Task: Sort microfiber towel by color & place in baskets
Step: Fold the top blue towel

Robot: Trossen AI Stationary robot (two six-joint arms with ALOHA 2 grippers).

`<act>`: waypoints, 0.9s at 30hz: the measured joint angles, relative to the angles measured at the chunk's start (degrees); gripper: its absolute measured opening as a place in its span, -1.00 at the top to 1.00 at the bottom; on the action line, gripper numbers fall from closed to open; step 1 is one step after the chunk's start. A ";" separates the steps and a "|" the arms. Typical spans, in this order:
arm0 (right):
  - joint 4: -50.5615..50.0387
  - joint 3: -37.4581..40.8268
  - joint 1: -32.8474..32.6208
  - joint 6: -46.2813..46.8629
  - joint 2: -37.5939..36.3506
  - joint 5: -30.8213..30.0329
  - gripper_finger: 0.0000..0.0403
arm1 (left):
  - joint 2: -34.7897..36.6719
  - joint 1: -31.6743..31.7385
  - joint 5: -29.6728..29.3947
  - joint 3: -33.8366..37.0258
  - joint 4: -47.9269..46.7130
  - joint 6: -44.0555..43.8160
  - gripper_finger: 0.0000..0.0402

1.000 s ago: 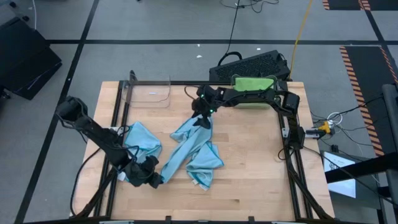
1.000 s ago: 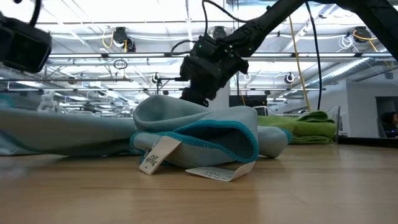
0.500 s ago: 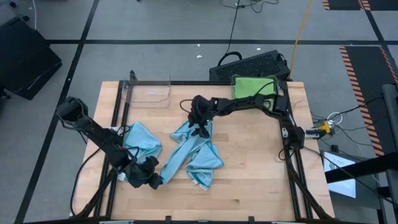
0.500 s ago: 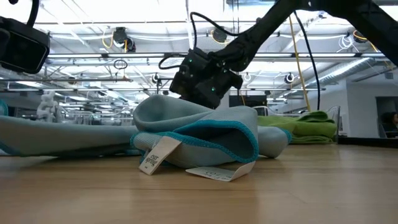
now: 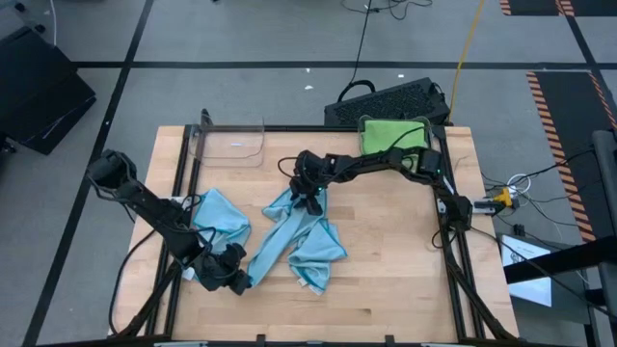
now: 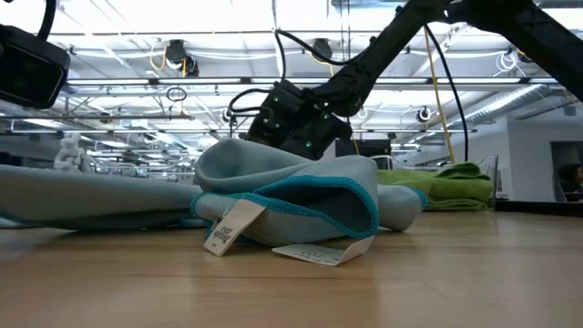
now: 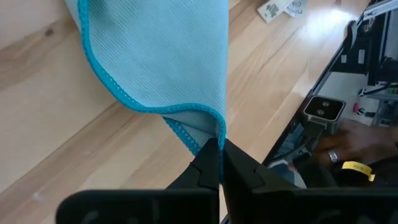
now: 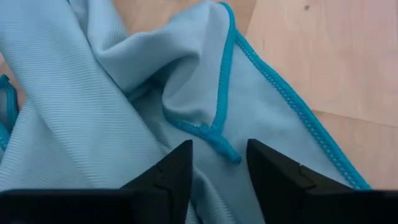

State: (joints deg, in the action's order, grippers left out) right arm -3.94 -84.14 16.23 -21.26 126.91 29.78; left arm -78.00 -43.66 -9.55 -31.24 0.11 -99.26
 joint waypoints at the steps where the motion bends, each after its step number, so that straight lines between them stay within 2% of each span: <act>1: 0.18 0.00 0.00 0.00 0.00 0.04 0.36 | 0.00 0.00 0.12 0.00 -0.01 0.00 0.97; 5: 0.53 0.00 -0.46 -0.30 0.06 0.21 0.61 | 0.00 0.02 0.15 0.00 -0.03 0.00 0.93; 10: 0.62 0.02 -1.68 -0.59 0.09 0.18 0.95 | 0.00 0.02 0.29 0.00 -0.03 -0.31 0.98; 15: 0.47 0.07 -2.58 0.86 -0.22 0.29 0.97 | 0.00 0.02 0.31 0.00 0.00 -1.63 0.93; 27: -6.29 0.11 -0.35 12.13 -6.35 3.12 0.99 | 0.00 0.02 0.17 -0.02 1.80 -1.72 0.96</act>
State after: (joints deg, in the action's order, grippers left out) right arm -10.24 -84.03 15.87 -9.12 120.56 32.90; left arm -78.00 -43.64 -9.38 -31.27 1.91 -100.99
